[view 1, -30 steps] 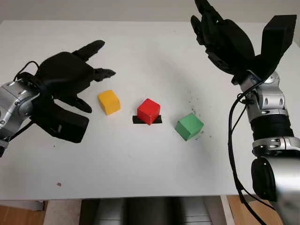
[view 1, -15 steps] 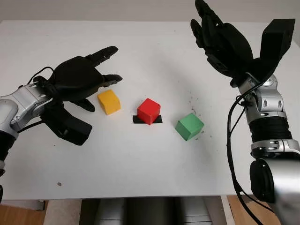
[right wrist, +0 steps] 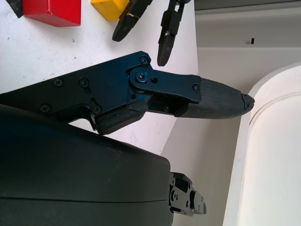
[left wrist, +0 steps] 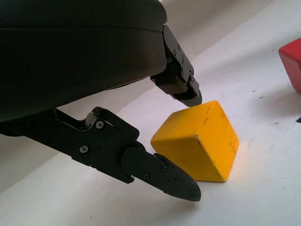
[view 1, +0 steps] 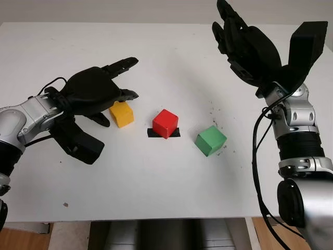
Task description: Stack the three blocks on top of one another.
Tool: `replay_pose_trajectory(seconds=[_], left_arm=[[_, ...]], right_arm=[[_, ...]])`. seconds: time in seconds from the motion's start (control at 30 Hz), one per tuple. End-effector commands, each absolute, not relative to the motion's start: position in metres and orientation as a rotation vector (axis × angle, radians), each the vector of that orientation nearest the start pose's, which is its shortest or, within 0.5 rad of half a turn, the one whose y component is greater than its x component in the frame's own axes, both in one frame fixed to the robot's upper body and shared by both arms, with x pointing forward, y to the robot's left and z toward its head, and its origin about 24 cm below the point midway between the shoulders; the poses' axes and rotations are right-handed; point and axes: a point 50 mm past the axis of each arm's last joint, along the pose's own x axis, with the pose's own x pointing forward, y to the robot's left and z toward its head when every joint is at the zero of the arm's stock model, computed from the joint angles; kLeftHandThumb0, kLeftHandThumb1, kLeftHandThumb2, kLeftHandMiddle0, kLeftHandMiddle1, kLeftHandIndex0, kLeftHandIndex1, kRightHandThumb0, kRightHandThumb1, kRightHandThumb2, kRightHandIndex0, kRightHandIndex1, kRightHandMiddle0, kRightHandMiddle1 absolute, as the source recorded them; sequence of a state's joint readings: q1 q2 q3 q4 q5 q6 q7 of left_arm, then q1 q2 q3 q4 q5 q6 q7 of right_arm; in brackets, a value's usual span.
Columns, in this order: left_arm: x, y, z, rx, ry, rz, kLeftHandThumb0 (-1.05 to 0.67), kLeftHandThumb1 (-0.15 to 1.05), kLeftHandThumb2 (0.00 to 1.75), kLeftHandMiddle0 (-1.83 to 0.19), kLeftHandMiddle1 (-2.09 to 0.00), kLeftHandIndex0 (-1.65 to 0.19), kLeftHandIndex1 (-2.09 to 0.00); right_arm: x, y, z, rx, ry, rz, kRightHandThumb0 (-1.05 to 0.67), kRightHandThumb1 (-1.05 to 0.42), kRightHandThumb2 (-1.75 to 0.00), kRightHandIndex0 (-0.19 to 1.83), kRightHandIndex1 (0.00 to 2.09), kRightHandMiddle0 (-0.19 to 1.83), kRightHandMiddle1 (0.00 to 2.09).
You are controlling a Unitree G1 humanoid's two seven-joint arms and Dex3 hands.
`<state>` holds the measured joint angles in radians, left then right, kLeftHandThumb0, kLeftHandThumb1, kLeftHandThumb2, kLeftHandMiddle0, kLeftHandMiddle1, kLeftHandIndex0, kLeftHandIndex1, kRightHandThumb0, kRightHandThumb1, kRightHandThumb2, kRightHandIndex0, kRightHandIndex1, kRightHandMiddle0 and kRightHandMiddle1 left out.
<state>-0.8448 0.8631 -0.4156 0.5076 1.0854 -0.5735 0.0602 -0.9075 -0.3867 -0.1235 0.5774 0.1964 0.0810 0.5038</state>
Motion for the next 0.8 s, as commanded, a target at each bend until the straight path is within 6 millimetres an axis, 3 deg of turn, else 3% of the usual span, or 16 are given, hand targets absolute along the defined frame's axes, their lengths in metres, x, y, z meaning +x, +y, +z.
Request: replay_pose_trajectory(seconds=[0.0, 0.3, 0.4, 0.43, 0.47, 0.77], left_arm=[[0.3549, 0.2038, 0.1947, 2.015, -0.624, -0.426, -0.59, 0.85, 0.05, 0.14, -0.06, -0.56, -0.13], [0.3543, 0.2027, 0.1914, 1.978, -0.641, -0.438, -0.58, 0.86, 0.06, 0.08, -0.07, -0.65, -0.2], [0.3546, 0.2027, 0.1905, 1.983, -0.65, -0.438, -0.54, 0.9, 0.06, 0.01, -0.06, -0.41, -0.98], [0.3547, 0.2028, 0.1901, 1.989, -0.652, -0.438, -0.51, 0.92, 0.06, -0.02, -0.06, -0.39, -1.2], [0.3547, 0.2027, 0.19, 1.993, -0.651, -0.438, -0.49, 0.93, 0.06, -0.04, -0.07, -0.39, -1.29], [0.3541, 0.2031, 0.1915, 2.026, -0.654, -0.421, -0.46, 0.94, 0.05, -0.12, -0.08, -0.43, -1.28]], right_arm=[[0.385, -0.1893, 0.2198, -0.152, -0.277, 0.423, -0.85, -1.05, -0.62, -0.19, 0.0, -0.19, 0.0], [0.3845, -0.1892, 0.219, -0.161, -0.276, 0.416, -0.85, -1.05, -0.61, -0.19, 0.0, -0.19, 0.0], [0.3843, -0.1893, 0.2186, -0.174, -0.27, 0.416, -0.85, -1.05, -0.6, -0.19, 0.0, -0.19, 0.0], [0.3846, -0.1894, 0.2182, -0.178, -0.268, 0.415, -0.85, -1.05, -0.6, -0.19, 0.0, -0.19, 0.0], [0.3847, -0.1895, 0.2179, -0.181, -0.267, 0.414, -0.85, -1.05, -0.6, -0.19, 0.0, -0.19, 0.0], [0.3846, -0.1893, 0.218, -0.179, -0.263, 0.417, -0.83, -1.05, -0.61, -0.19, 0.0, -0.19, 0.0]])
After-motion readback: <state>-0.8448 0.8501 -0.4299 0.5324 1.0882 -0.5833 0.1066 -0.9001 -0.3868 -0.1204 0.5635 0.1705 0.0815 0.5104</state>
